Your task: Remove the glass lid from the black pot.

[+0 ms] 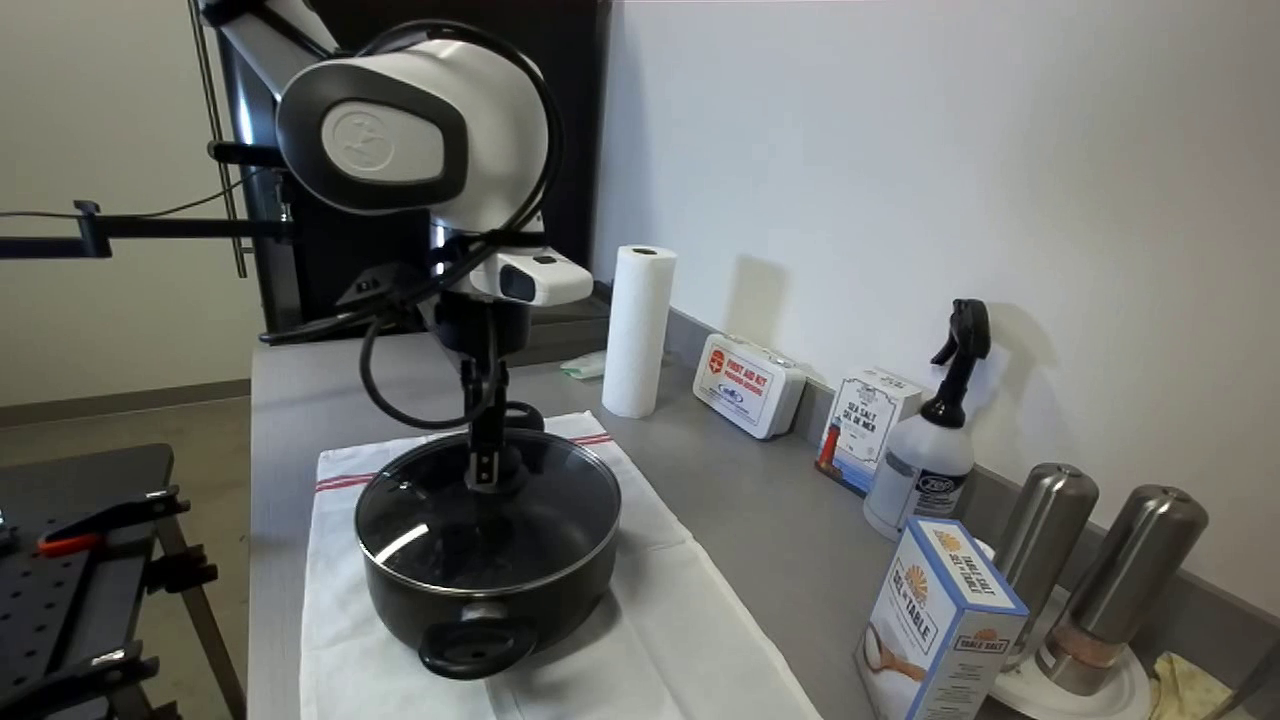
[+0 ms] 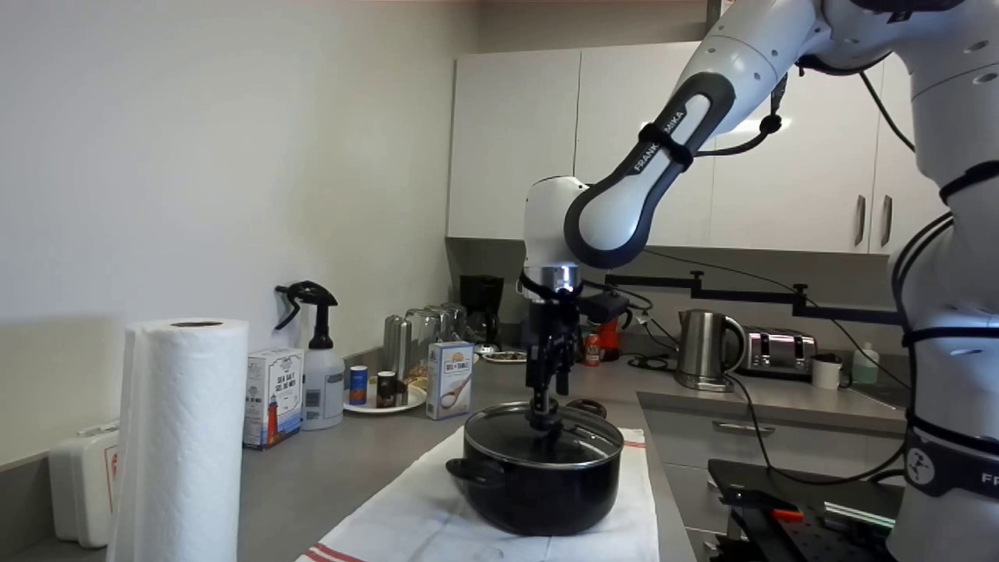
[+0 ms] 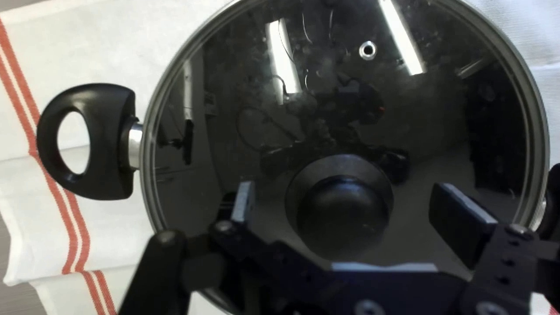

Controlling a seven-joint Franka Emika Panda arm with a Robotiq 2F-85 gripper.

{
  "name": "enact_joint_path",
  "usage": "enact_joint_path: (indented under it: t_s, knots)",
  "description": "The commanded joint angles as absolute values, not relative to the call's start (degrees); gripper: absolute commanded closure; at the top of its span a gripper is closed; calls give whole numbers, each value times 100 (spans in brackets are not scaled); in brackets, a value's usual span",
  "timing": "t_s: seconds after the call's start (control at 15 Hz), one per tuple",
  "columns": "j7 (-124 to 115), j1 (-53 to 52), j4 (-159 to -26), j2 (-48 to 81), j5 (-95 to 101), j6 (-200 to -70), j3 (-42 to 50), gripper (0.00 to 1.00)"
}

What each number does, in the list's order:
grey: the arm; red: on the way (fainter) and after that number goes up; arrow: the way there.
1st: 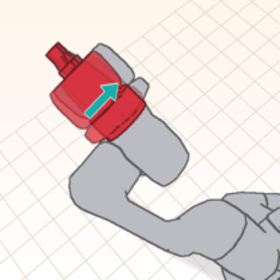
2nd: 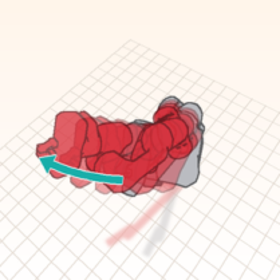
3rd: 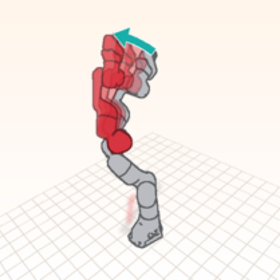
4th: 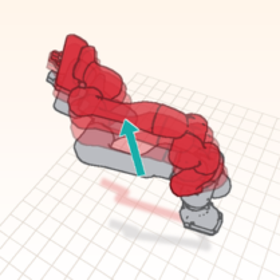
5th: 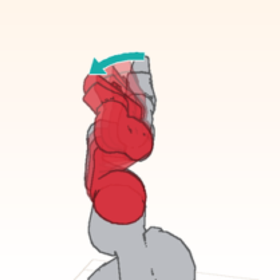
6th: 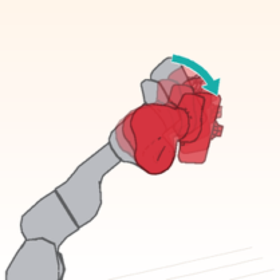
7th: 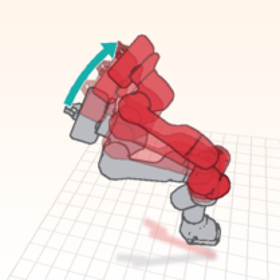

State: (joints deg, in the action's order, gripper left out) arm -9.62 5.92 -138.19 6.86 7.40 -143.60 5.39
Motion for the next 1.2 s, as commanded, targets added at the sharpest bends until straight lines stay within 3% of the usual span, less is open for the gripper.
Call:
enact_joint_path:
  t_s: [0.0, 0.27, 0.33, 0.4, 0.8, 1.13]
  knots:
    - [-1011, 528, -13606, 937, 697, -14465, 582, 0]
    - [-992, 527, -13526, 1018, 668, -14466, 590, 0]
    - [-979, 529, -13514, 1030, 649, -14474, 589, 25]
    - [-965, 531, -13505, 1038, 639, -14477, 588, 26]
    - [-954, 533, -13467, 1032, 588, -14490, 591, 71]
    - [-1021, 520, -13604, 739, 612, -14466, 617, 74]
